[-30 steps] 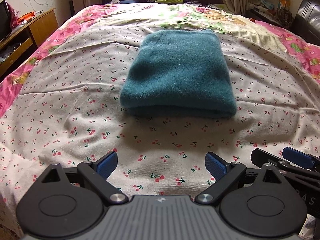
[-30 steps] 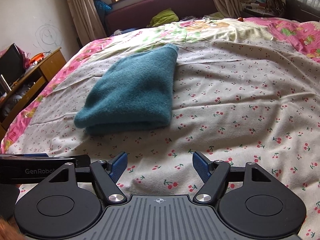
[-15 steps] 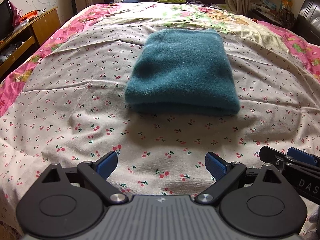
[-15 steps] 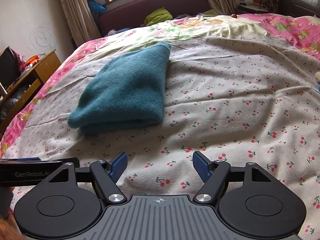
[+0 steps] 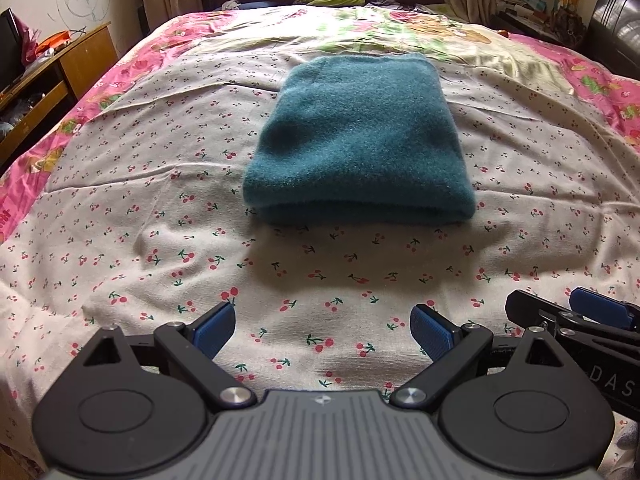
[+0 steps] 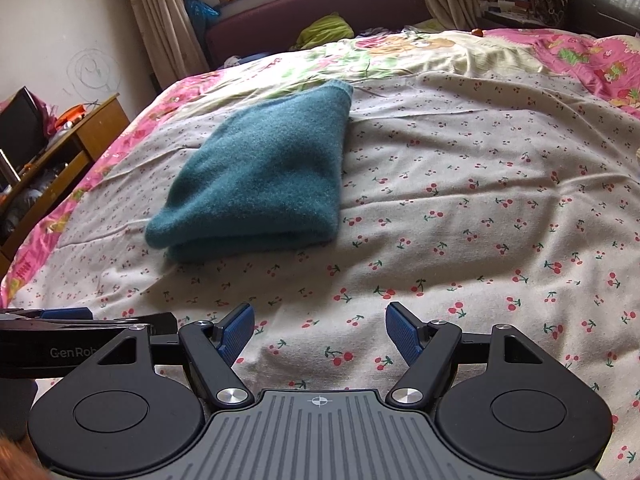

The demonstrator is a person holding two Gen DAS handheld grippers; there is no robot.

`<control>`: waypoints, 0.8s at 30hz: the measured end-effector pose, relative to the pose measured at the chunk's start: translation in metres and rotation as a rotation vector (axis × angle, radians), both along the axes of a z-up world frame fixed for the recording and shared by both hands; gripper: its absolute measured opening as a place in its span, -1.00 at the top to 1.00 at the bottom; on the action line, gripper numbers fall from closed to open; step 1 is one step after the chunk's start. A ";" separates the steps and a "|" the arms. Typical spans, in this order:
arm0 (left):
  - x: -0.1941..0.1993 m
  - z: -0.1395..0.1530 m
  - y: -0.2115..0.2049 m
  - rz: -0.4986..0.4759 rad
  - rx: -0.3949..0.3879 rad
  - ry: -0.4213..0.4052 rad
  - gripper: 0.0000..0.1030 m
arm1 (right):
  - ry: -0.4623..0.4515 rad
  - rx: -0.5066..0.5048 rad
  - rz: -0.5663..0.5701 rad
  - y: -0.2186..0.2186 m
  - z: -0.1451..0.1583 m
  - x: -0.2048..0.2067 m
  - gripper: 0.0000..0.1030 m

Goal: Fold small clothes

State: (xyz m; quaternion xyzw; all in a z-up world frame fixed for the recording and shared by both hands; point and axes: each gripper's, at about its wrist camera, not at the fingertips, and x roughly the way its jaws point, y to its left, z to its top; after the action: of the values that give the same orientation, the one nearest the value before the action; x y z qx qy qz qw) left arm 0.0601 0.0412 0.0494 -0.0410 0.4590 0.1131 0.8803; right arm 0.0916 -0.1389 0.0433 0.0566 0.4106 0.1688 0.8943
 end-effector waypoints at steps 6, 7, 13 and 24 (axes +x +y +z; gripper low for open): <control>-0.001 -0.001 -0.001 0.000 0.007 0.002 -1.00 | 0.003 -0.001 0.000 0.000 -0.002 0.000 -0.43; -0.001 -0.002 0.000 0.000 0.009 0.003 -1.00 | 0.004 -0.001 -0.001 0.000 -0.002 0.000 -0.43; -0.001 -0.002 -0.001 0.000 0.012 0.004 -1.00 | 0.005 0.000 0.000 -0.001 -0.003 -0.001 -0.43; -0.003 -0.004 0.000 0.004 0.013 0.005 -1.00 | 0.008 0.006 0.005 0.001 -0.005 -0.002 -0.43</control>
State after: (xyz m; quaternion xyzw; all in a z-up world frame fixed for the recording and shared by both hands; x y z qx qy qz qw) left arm 0.0575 0.0407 0.0454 -0.0360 0.4606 0.1181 0.8790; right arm 0.0892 -0.1381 0.0385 0.0590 0.4140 0.1718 0.8920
